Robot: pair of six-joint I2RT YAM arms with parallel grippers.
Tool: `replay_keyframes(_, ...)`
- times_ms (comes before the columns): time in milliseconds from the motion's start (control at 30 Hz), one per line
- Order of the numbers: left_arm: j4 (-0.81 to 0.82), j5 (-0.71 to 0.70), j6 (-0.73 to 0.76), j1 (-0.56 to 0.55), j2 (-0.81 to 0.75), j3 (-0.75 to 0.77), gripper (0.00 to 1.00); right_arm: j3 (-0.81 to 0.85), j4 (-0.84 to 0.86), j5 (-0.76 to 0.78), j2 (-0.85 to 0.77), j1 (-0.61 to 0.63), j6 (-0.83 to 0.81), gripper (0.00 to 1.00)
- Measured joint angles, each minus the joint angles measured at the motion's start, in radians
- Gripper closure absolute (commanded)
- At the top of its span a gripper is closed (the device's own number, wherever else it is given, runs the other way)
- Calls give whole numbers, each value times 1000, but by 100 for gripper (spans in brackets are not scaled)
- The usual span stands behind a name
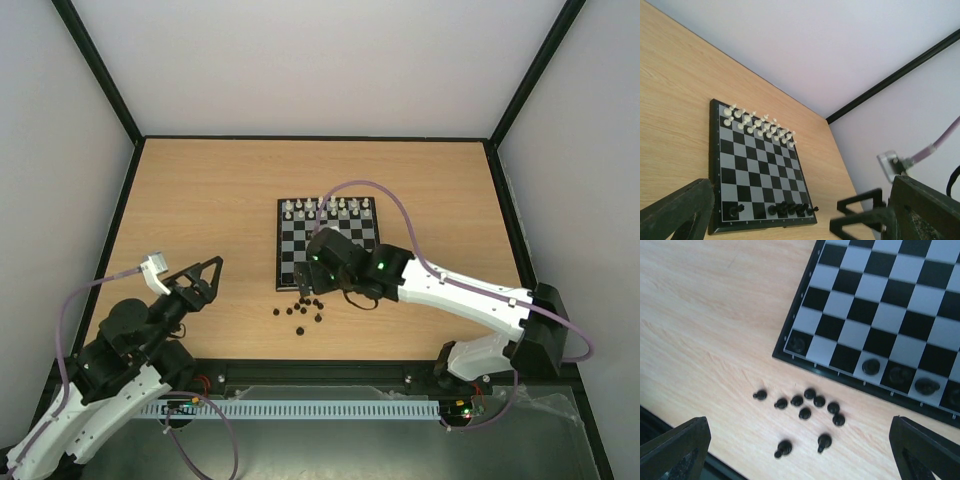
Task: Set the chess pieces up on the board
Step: Pick up the chess piece at the center of the board.
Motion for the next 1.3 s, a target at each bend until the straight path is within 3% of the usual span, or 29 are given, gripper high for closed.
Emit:
replay_keyframes(233, 15, -2, 17, 0, 32, 7, 1, -117, -5, 13, -45, 95, 43, 1)
replay_keyframes(333, 16, -1, 23, 0, 70, 7, 1, -154, -5, 27, -46, 122, 58, 10)
replay_keyframes(633, 18, -5, 36, 0, 140, 7, 0, -212, 12, 68, -37, 162, 99, 52)
replay_keyframes(1100, -2, -32, 35, 0, 256, 16, 1, -122, 26, 84, 225, 257, 107, 53)
replay_keyframes(1300, -1, -39, 35, 0, 254, 16, 1, -71, 27, 85, 307, 261, 106, 59)
